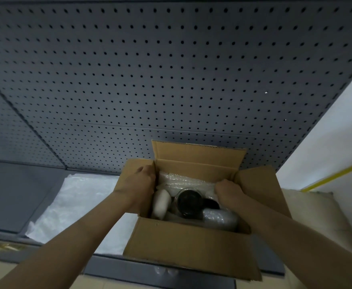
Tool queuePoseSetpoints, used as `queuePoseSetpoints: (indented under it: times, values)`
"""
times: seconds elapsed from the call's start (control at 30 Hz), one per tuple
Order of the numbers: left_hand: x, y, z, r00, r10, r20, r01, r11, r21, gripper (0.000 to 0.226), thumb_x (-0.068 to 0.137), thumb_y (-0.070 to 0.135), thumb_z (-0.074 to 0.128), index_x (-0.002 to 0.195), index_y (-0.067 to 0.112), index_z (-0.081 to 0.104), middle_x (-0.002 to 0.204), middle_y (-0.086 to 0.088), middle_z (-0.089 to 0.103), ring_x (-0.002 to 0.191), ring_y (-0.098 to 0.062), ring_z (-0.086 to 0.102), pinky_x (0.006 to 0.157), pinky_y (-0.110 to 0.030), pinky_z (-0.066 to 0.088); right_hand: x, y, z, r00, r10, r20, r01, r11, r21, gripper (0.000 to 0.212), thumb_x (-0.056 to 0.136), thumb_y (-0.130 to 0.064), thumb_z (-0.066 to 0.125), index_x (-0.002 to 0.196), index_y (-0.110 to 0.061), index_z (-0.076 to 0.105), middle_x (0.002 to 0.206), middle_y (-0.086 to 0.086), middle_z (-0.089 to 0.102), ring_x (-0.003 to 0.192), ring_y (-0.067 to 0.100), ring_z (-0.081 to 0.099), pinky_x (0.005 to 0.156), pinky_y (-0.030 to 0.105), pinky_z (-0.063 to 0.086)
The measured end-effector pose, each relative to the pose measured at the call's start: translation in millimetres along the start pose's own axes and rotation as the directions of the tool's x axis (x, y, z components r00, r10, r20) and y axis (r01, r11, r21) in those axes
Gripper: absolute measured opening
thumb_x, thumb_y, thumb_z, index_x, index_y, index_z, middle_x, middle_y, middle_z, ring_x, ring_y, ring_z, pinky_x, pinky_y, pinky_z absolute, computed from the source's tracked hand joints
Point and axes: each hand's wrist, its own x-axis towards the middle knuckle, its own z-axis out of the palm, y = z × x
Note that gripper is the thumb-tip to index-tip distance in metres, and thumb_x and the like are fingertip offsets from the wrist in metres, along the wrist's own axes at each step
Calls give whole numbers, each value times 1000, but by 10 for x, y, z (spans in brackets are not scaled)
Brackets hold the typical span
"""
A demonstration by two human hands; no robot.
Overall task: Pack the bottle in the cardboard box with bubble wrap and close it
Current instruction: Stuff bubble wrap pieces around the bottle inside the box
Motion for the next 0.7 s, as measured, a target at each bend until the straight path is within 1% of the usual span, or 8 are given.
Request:
queuePoseSetpoints:
  times: [0.1,0.17,0.27,0.33,0.4,0.47,0.57,0.7]
  values:
    - [-89,42,-209,998,50,-32,-46,993,113,19,72,38,51,81,25,40,85,-1,58,71,-14,57,57,-24,44,-118,-126,-215,999,-23,-27,23,1000,8,24,94,-4,45,110,-2,63,107,12,63,107,27,61,77,30,48]
    - [-193,26,-378,983,45,-178,-7,979,206,13,76,28,64,76,22,52,73,1,60,59,-12,52,47,-21,35,-169,-274,-383,996,-62,-62,63,998,12,20,93,-8,47,101,-2,64,85,9,57,99,28,62,74,31,46]
    - [-278,-202,-499,982,-151,-116,173,961,217,26,95,18,42,111,9,61,103,-6,66,77,-19,56,70,-28,46,-215,-636,-608,980,-124,-153,129,991,22,19,91,-5,50,73,-6,58,68,2,48,73,21,57,62,29,46]
    - [-373,-446,-578,979,-165,-121,186,962,199,30,96,19,40,120,11,56,111,-7,63,90,-21,60,80,-32,50,-255,-962,-737,956,-186,-228,202,978,45,18,88,-1,50,88,-4,67,84,6,64,81,23,63,71,33,54]
    - [-503,-724,-620,974,-178,-140,200,966,165,31,96,27,45,123,15,53,116,-6,61,102,-23,61,84,-33,49,-266,-1336,-819,921,-239,-308,282,953,107,26,88,-1,48,101,-9,70,106,7,68,95,24,64,80,37,55]
    - [-643,-1044,-611,973,-193,-129,212,964,161,30,96,30,45,122,16,53,116,-6,61,104,-24,60,82,-33,47,-272,-1741,-863,877,-281,-389,364,918,157,26,91,-4,48,101,-15,70,114,7,66,93,23,64,72,32,53]
    - [-823,-1592,-500,973,-205,-103,219,963,159,29,95,27,46,119,13,55,114,-7,62,102,-25,61,81,-34,47,-293,-2398,-866,828,-312,-466,446,869,212,28,93,-6,46,100,-17,71,106,6,71,71,18,62,64,29,53]
    - [-984,-2254,-276,982,-187,-27,189,971,147,32,96,27,47,124,14,55,124,-7,61,110,-25,60,89,-35,49,-247,-3281,-650,844,-293,-449,438,860,263,25,91,-5,47,97,-10,70,98,9,74,84,32,68,71,40,58]
